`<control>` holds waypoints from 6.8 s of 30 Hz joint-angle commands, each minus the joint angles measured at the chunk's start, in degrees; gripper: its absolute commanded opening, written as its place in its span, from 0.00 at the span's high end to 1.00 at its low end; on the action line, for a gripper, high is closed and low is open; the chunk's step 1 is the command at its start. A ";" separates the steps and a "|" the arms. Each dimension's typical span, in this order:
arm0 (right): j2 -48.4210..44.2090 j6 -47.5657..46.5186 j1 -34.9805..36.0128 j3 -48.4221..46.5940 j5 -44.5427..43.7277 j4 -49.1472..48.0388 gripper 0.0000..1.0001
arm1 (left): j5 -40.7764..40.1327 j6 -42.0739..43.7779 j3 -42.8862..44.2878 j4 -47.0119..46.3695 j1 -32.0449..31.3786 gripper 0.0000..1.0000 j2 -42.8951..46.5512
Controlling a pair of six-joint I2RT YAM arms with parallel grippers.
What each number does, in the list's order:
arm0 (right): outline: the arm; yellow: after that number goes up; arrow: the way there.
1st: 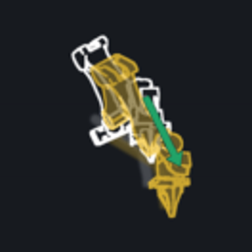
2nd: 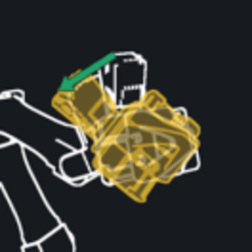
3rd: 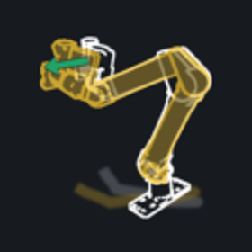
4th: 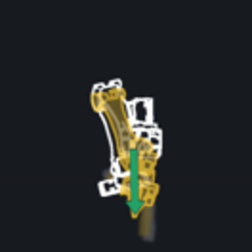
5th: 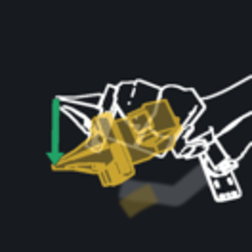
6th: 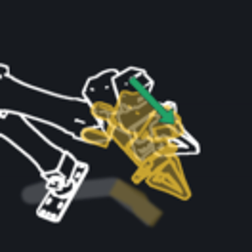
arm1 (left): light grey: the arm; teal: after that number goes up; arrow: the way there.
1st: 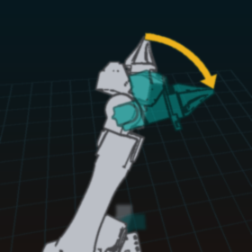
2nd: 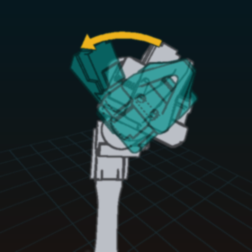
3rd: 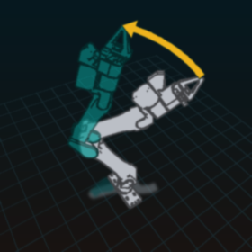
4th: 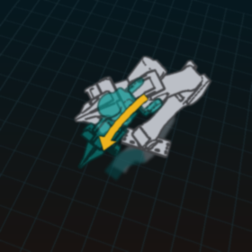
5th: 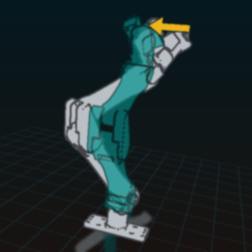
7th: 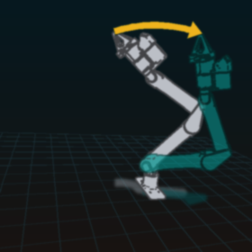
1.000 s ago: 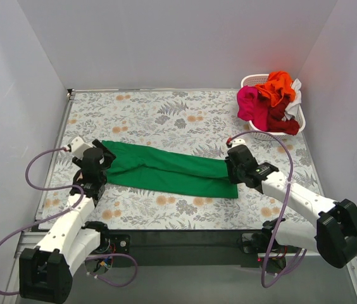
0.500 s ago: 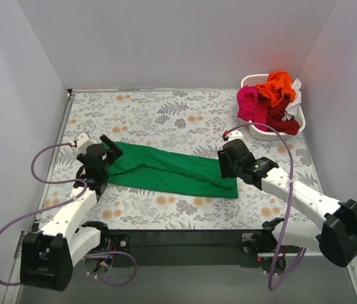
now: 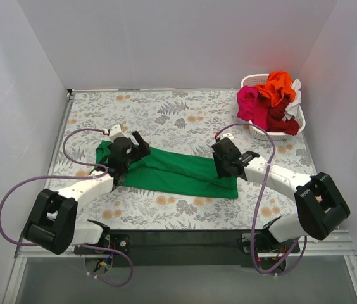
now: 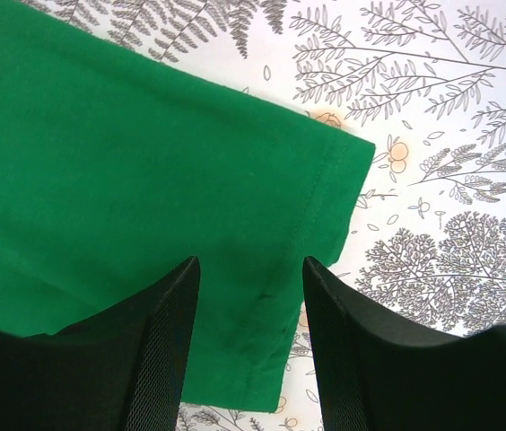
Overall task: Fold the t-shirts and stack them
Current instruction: Fold the tshirt
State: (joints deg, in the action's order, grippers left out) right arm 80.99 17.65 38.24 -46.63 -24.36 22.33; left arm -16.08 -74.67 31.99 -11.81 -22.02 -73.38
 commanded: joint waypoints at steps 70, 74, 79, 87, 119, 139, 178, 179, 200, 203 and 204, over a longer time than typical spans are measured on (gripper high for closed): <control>21.92 -6.93 -14.77 -13.74 2.47 -10.64 0.99 | -14.78 -6.26 -1.22 17.97 -8.12 1.00 -1.85; 23.42 -7.36 -15.21 -15.33 1.95 -10.64 0.99 | -12.84 -7.06 -1.75 18.49 -10.14 0.80 -2.20; 25.35 -7.63 -16.00 -16.91 1.42 -10.37 0.99 | -9.94 -8.21 -1.23 19.37 -11.55 0.50 0.16; 26.24 -8.07 -18.02 -17.79 0.54 -10.02 0.99 | -15.82 -6.11 2.64 22.45 -10.51 0.19 7.91; 21.06 -10.18 -23.57 -20.25 10.38 -9.06 0.99 | 0.26 6.82 20.49 4.26 7.26 0.16 -21.92; 15.24 -9.22 -2.83 -25.78 28.21 -17.22 0.54 | -10.21 1.90 8.72 15.95 7.16 0.15 -8.89; 50.49 -3.32 6.85 -53.12 44.93 -25.23 0.71 | -2.91 0.41 1.15 12.17 13.76 0.14 -2.73; 50.23 -3.85 7.02 -52.95 44.93 -25.40 0.75 | -3.00 0.41 1.15 12.17 13.76 0.14 -2.90; 39.25 -14.31 11.33 -35.11 39.13 -34.54 0.88 | -2.91 0.41 1.50 10.50 14.20 0.14 -5.01; 38.89 -15.63 11.86 -33.79 39.30 -34.72 0.87 | -2.91 0.41 1.50 10.50 14.20 0.14 -5.10; 38.63 -16.15 12.12 -33.27 39.56 -34.72 0.86 | -3.00 0.49 1.41 10.50 14.20 0.14 -5.10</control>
State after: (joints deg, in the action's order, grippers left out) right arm 122.39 4.08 49.63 -81.17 15.03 -9.72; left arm -18.90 -73.97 33.26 -0.51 -8.21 -78.48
